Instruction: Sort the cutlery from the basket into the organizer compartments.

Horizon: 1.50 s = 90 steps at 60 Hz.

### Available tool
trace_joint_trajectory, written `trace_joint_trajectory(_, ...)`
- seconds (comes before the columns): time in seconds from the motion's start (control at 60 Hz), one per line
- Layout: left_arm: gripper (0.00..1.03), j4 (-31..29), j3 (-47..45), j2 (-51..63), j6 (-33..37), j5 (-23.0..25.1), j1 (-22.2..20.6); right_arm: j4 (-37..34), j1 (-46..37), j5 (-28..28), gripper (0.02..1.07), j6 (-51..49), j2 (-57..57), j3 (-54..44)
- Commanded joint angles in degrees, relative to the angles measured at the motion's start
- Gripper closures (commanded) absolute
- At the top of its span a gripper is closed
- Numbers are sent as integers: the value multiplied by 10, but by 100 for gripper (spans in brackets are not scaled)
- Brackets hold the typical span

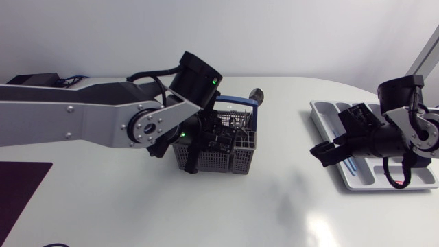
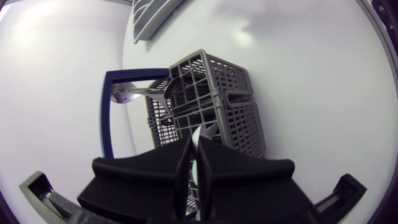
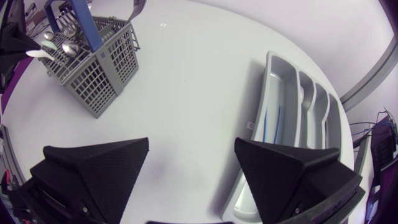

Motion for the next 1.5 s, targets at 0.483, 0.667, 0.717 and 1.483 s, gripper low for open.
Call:
trace_joint_trajectory(0.483,100,-192,119,-113,-110,-1,-36,-51,43,8,8,1,-84,-17)
trace_joint_trajectory(0.667,100,-187,94,-131,-163,17,-31,-55,52,9,8,4,-93,-23)
trace_joint_trajectory(0.717,100,-170,72,-133,-163,17,-30,-55,54,12,8,4,-93,-25)
trace_joint_trajectory(1.483,100,-20,-114,-168,-182,2,-66,-54,61,19,8,3,-103,-48)
